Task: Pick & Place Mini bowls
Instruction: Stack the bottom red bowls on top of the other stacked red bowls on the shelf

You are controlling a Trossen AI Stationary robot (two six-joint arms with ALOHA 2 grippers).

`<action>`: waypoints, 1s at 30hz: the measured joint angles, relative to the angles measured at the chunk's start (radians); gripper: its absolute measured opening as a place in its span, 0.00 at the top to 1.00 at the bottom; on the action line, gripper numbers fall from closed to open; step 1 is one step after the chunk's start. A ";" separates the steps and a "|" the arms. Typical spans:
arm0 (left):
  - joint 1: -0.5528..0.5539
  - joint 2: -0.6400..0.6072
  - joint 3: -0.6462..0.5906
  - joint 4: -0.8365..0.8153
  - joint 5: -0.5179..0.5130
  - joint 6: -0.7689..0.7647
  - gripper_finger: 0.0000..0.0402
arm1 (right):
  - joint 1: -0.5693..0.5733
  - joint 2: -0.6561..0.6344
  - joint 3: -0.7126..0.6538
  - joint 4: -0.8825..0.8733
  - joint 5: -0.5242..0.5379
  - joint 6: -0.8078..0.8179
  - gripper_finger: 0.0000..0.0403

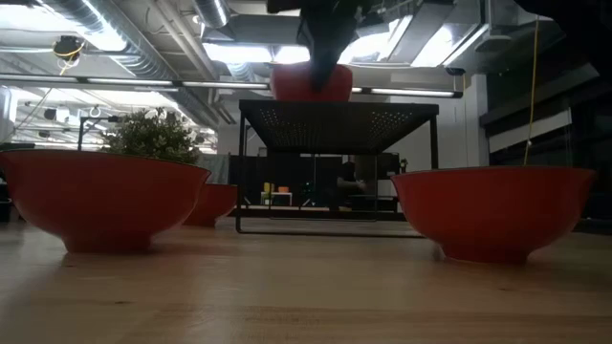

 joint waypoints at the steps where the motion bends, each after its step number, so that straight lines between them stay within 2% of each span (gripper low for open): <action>1: 0.000 0.000 0.000 0.000 0.000 0.000 0.84 | 0.002 -0.006 0.000 -0.006 0.002 0.000 0.95; 10: 0.000 0.000 0.000 0.000 -0.001 0.000 0.85 | 0.001 -0.101 0.001 -0.022 0.005 0.010 0.95; 18: 0.000 0.000 0.000 0.000 -0.008 -0.009 0.85 | -0.043 -0.201 0.002 -0.005 0.017 0.011 0.95; 21: 0.000 0.000 0.000 0.000 -0.025 -0.020 0.85 | -0.079 -0.231 0.002 0.007 0.019 -0.002 0.95; 26: 0.009 0.000 0.000 0.002 -0.030 -0.052 0.85 | -0.160 -0.263 0.002 0.021 0.096 -0.016 0.95; 30: 0.033 0.000 0.000 0.003 -0.025 -0.054 0.85 | -0.241 -0.266 0.002 0.020 0.095 -0.015 0.95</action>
